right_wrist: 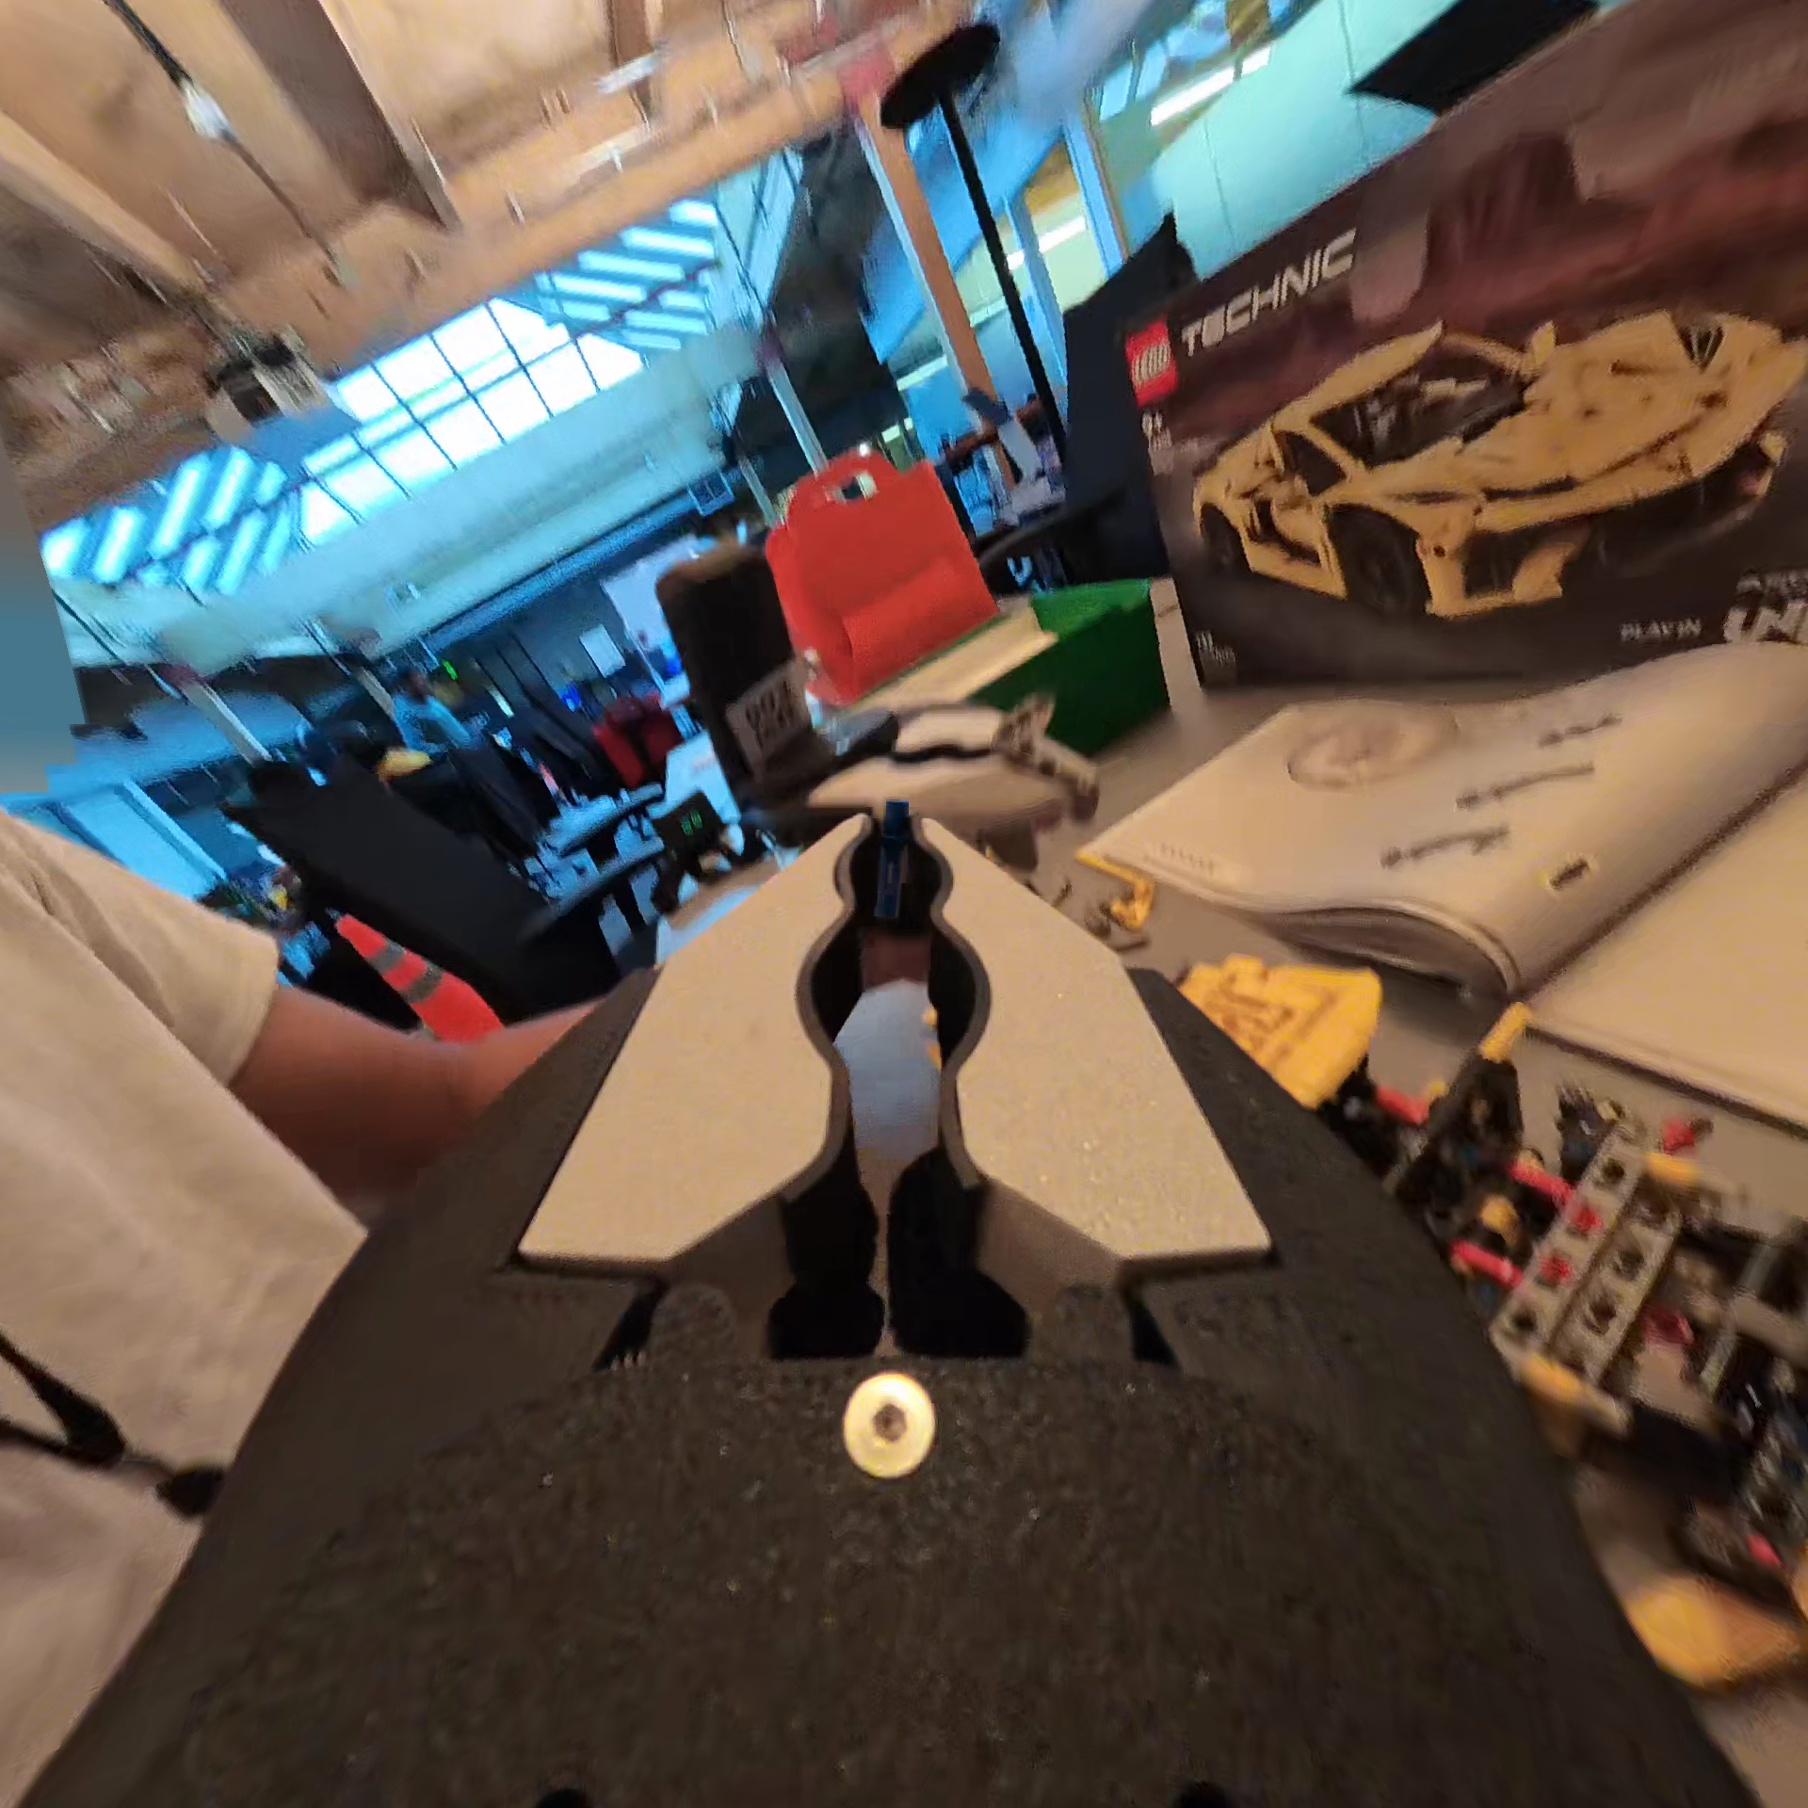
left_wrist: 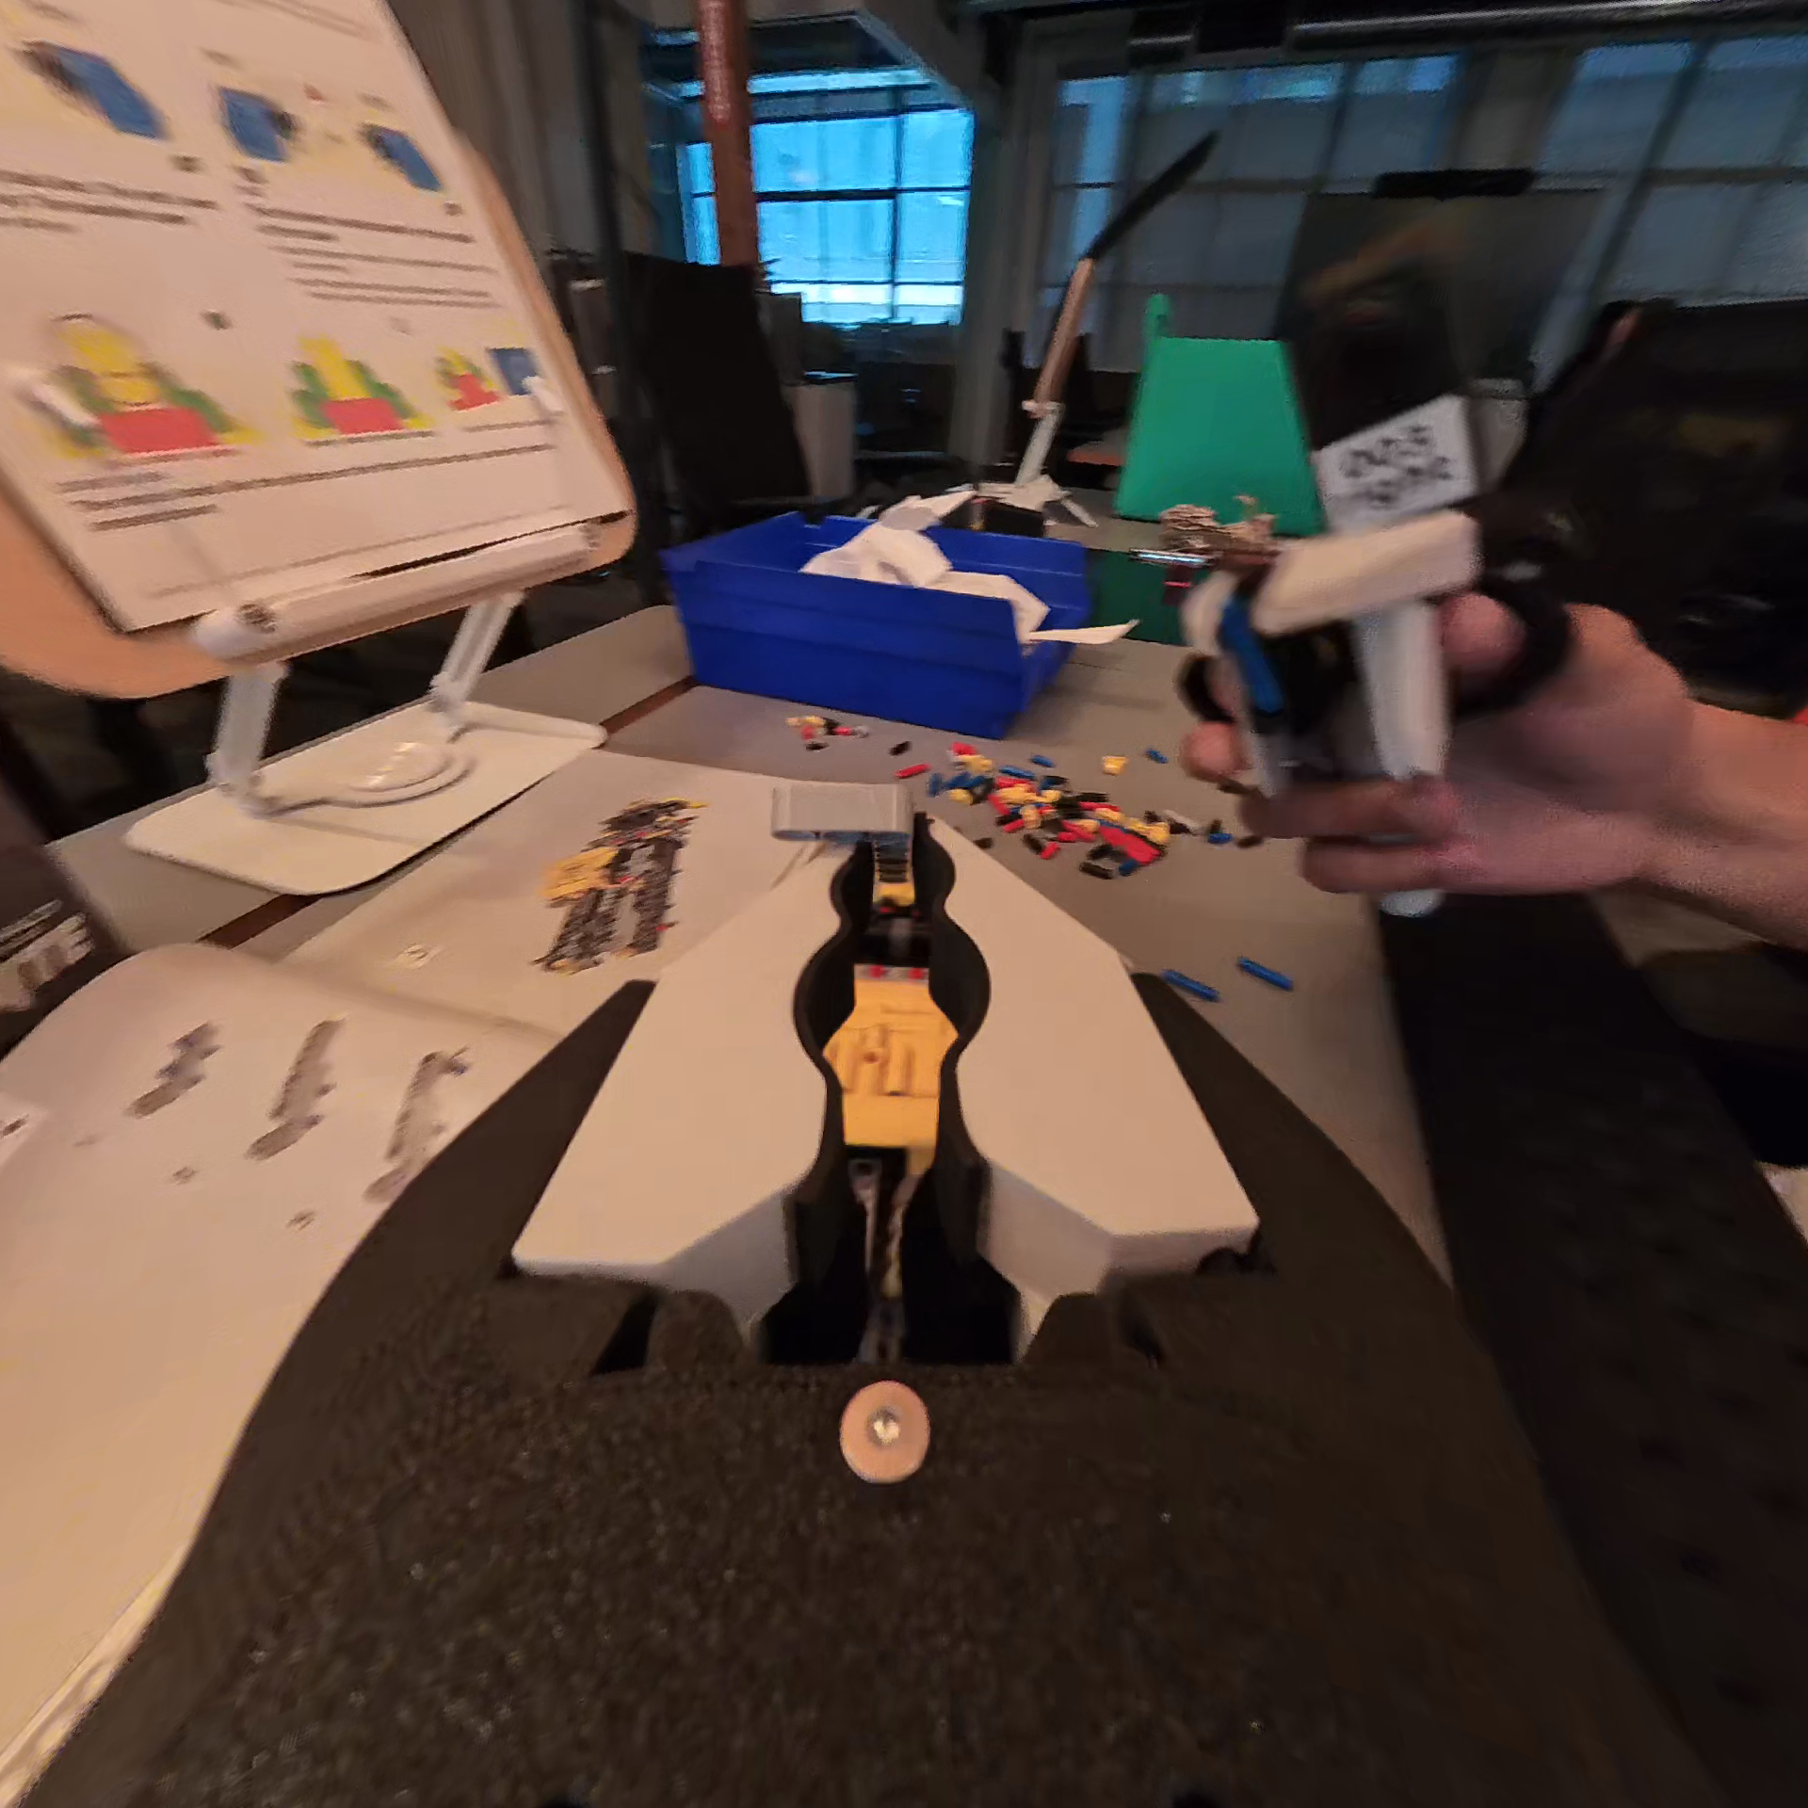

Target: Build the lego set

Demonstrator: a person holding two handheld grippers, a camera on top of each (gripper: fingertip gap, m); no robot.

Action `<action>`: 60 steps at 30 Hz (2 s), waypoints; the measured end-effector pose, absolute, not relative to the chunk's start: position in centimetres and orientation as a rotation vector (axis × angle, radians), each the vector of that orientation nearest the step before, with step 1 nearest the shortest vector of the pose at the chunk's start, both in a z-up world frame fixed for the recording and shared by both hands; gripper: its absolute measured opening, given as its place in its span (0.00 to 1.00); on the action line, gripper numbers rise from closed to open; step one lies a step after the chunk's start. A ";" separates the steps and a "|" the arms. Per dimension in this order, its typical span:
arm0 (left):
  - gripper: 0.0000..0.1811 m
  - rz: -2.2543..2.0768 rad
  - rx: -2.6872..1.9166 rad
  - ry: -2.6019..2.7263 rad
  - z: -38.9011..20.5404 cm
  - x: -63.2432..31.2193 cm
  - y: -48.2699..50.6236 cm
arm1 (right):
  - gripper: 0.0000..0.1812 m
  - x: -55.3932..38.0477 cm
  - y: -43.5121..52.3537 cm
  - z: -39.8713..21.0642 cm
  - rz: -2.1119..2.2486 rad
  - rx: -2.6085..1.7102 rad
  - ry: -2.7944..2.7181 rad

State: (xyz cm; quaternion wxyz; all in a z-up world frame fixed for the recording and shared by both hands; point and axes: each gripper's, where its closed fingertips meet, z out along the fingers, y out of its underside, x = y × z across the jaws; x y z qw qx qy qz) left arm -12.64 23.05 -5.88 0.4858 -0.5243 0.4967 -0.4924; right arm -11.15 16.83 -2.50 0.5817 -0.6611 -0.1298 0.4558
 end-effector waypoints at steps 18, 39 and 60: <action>0.04 -1.150 -1.112 1.147 -4.0 -11.3 20.4 | 0.02 -13.1 22.1 -0.8 0.967 -1.429 -0.081; 0.04 -0.966 -1.160 1.102 -4.6 -11.3 22.4 | 0.02 -12.5 22.2 -2.0 0.923 -1.455 -0.011; 0.04 -1.002 -1.208 1.033 -4.5 -11.1 23.0 | 0.02 -12.0 22.3 -2.4 0.940 -1.412 0.055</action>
